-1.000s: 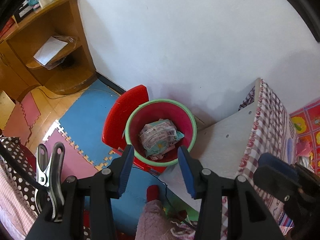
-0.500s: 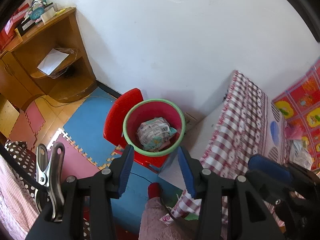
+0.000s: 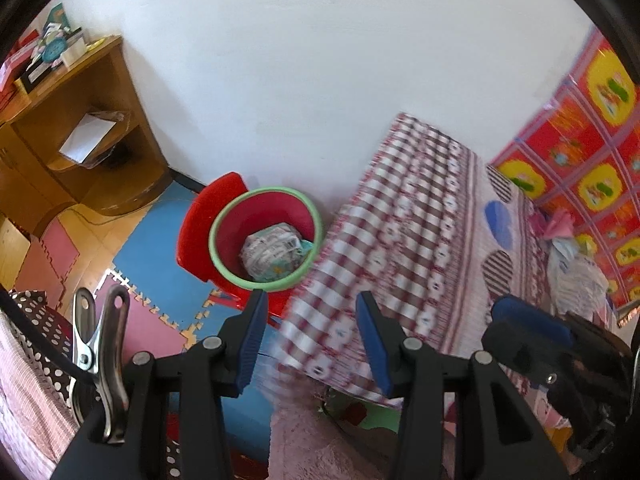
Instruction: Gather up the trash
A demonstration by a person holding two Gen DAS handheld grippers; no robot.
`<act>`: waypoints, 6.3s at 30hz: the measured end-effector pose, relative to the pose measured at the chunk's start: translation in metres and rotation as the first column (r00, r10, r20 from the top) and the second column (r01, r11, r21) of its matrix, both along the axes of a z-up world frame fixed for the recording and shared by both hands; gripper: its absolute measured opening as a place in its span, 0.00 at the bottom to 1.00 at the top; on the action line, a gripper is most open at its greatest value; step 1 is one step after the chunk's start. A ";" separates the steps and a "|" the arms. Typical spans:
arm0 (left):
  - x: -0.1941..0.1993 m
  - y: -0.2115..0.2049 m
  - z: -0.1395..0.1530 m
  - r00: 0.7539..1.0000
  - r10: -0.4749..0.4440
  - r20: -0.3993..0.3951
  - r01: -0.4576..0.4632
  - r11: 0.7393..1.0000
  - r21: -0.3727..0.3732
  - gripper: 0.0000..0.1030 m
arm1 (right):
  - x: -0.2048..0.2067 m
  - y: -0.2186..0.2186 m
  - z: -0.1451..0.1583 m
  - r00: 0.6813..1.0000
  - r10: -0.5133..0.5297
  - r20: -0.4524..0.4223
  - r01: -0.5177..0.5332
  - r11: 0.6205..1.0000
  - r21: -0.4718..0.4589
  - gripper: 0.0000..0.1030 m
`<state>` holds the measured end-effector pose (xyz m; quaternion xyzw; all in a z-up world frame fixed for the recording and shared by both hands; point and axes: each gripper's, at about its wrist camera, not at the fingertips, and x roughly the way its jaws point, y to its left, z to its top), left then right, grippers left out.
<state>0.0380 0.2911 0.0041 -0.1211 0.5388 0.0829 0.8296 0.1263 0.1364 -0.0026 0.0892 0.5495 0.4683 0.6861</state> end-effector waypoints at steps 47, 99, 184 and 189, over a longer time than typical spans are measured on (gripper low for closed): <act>0.127 -0.256 0.009 0.857 -0.513 0.042 0.515 0.856 -0.048 0.46 | 0.073 -0.251 -0.027 0.834 -0.551 0.038 0.547 0.814 -0.194 0.28; 0.245 -0.411 -0.069 0.803 -0.595 0.035 0.596 0.803 -0.021 0.57 | 0.148 -0.341 -0.076 0.800 -0.596 -0.064 0.568 0.788 -0.237 0.28; 0.149 -0.197 -0.025 0.954 -0.266 0.139 0.289 0.940 -0.184 0.16 | 0.148 -0.258 -0.074 0.801 -0.593 0.086 0.590 0.756 -0.283 0.10; 0.138 -0.182 -0.019 0.953 -0.263 0.149 0.287 0.941 -0.178 0.16 | 0.132 -0.243 -0.062 0.810 -0.578 0.095 0.580 0.769 -0.270 0.10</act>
